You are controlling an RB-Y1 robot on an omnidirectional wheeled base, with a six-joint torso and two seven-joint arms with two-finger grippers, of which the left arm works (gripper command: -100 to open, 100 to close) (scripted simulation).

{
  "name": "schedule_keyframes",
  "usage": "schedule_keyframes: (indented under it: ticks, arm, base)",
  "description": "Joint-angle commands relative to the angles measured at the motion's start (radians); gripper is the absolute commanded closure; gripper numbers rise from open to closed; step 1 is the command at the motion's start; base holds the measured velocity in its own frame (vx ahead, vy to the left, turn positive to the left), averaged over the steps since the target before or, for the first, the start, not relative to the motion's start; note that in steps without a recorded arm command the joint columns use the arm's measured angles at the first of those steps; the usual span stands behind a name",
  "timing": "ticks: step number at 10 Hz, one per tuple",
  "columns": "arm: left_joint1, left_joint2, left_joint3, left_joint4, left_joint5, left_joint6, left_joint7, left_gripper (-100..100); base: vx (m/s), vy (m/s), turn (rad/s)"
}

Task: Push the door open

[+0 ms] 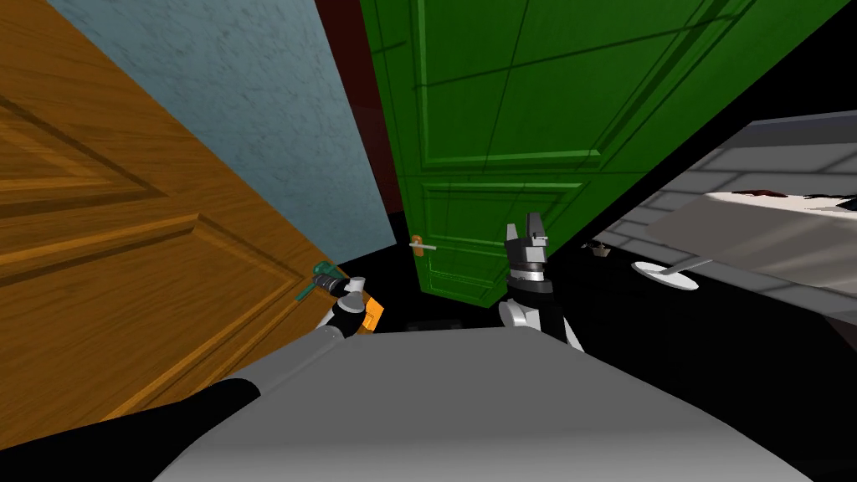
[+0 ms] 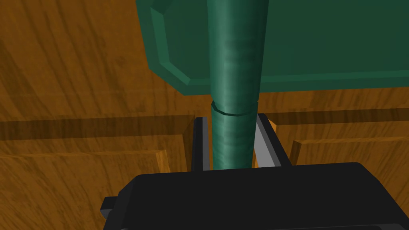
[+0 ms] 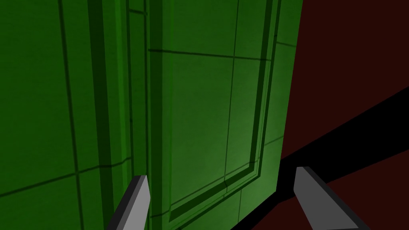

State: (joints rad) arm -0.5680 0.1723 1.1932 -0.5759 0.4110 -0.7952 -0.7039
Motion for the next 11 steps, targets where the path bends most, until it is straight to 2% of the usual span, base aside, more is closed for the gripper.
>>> schedule_keyframes:
  ticks: [1,2,3,4,5,6,7,8,10,11]
  arm:
    - [-0.006,0.005,0.028,-0.014,0.009,-0.027,-0.021,100]
    - [-0.006,0.005,0.028,-0.011,0.009,-0.027,-0.021,100]
    - [-0.012,0.003,0.061,-0.016,0.02,-0.049,-0.046,100]
    - [-0.012,0.003,0.061,-0.016,0.02,-0.049,-0.046,100]
    - [-0.018,0.001,0.093,-0.018,0.032,-0.07,-0.07,100]
    - [-0.018,0.001,0.093,-0.018,0.032,-0.07,-0.07,100]
    - [-0.021,0.0,0.108,-0.019,0.037,-0.08,-0.081,100]
    - [-0.026,-0.002,0.137,-0.02,0.047,-0.1,-0.102,100]
    - [-0.026,-0.002,0.137,-0.02,0.047,-0.1,-0.102,100]
    - [-0.033,-0.004,0.174,-0.022,0.06,-0.125,-0.131,100]
  base:
    - [0.035,0.133,-0.083]
    - [0.037,0.096,-0.045]
    - [0.057,0.114,-0.11]
    - [0.039,0.095,-0.046]
    - [0.057,0.113,-0.104]
    - [0.048,0.104,-0.041]
    - [0.034,0.089,-0.044]
    - [0.03,0.125,-0.11]
    - [0.026,0.073,-0.032]
    - [0.053,0.081,-0.098]
